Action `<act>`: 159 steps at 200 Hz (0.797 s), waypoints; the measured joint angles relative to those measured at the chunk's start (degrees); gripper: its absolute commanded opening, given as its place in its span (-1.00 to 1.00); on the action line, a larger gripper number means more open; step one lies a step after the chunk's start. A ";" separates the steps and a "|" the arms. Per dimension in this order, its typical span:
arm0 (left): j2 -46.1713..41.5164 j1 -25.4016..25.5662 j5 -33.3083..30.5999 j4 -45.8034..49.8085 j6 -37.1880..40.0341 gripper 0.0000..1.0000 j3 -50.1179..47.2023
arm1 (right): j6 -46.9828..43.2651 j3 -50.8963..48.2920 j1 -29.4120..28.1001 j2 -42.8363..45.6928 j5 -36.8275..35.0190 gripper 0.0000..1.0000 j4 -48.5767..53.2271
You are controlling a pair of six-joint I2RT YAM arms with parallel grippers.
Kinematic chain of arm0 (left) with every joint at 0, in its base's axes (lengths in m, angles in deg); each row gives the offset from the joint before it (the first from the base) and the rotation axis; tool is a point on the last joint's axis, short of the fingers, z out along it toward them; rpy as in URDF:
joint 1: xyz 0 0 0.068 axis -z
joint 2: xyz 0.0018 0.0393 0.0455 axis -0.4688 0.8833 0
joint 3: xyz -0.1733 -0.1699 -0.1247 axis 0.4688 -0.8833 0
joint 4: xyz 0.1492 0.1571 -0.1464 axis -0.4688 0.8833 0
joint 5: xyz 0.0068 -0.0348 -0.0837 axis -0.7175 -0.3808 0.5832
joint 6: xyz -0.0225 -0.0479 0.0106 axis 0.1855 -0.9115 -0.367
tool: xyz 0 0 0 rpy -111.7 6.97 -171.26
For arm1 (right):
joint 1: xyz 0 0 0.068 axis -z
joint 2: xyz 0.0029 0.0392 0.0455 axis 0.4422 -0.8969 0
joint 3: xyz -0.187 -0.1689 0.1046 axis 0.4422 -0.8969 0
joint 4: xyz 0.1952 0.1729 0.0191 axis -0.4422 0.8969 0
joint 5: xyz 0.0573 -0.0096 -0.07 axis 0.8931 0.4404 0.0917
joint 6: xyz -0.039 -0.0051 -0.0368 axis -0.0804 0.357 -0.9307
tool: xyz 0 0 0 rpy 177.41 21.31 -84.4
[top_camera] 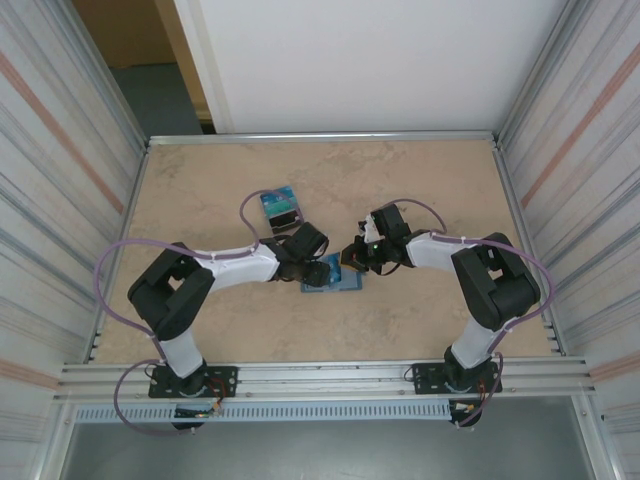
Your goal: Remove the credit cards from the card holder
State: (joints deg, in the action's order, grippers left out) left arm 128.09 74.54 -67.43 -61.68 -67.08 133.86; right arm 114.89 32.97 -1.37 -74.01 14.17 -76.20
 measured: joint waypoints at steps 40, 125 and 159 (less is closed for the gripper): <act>0.00 0.00 0.15 0.02 -0.02 0.12 0.02 | 1.31 -0.83 -0.44 -0.07 1.05 -0.59 -2.99; 0.02 -0.02 0.35 -0.04 -0.24 0.13 0.02 | 1.14 -0.44 -2.12 -1.95 0.52 -1.00 -3.34; -0.33 -0.52 0.70 0.02 -0.50 0.18 -0.02 | -0.79 -0.44 -0.85 1.73 -2.93 -1.00 1.66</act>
State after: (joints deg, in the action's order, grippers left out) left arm 127.76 74.02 -66.74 -61.66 -67.58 133.84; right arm 114.10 32.53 -2.22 -72.28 11.24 -74.54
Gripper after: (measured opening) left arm 0.579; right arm 0.049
